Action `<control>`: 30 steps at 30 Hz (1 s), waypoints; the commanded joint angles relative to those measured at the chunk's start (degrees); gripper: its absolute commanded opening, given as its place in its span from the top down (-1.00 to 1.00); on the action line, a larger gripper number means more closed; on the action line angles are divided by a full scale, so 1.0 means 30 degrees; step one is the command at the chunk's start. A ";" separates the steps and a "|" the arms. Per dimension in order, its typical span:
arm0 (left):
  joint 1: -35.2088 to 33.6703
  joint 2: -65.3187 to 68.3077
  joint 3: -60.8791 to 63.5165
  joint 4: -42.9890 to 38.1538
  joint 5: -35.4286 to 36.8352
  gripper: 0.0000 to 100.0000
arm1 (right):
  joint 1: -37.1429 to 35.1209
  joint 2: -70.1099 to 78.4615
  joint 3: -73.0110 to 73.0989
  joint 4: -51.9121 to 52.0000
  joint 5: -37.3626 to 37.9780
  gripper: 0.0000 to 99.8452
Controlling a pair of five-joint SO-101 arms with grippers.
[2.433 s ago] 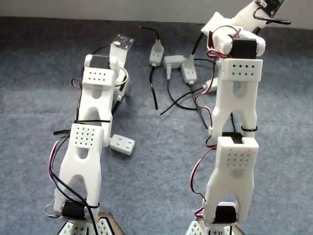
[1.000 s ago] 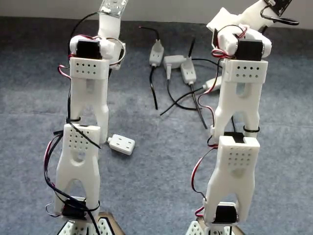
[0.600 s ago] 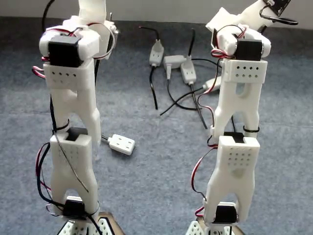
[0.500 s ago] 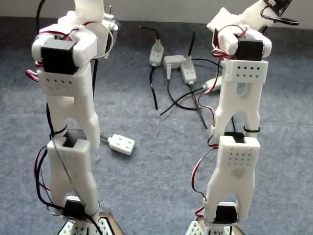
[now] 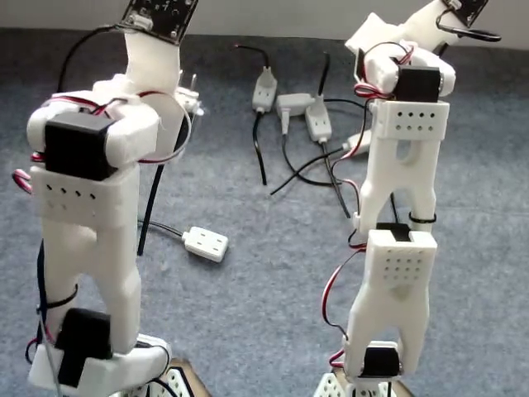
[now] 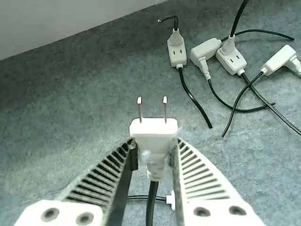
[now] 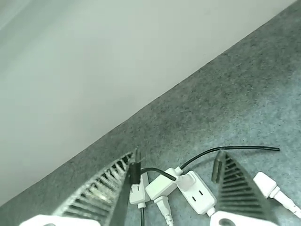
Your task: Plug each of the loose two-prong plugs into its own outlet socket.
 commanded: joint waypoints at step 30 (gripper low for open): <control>0.2769 -1.4725 3.4007 -3.6982 0.4278 0.99 | -0.7106 -0.1099 -0.3853 0.4117 0.3370 0.93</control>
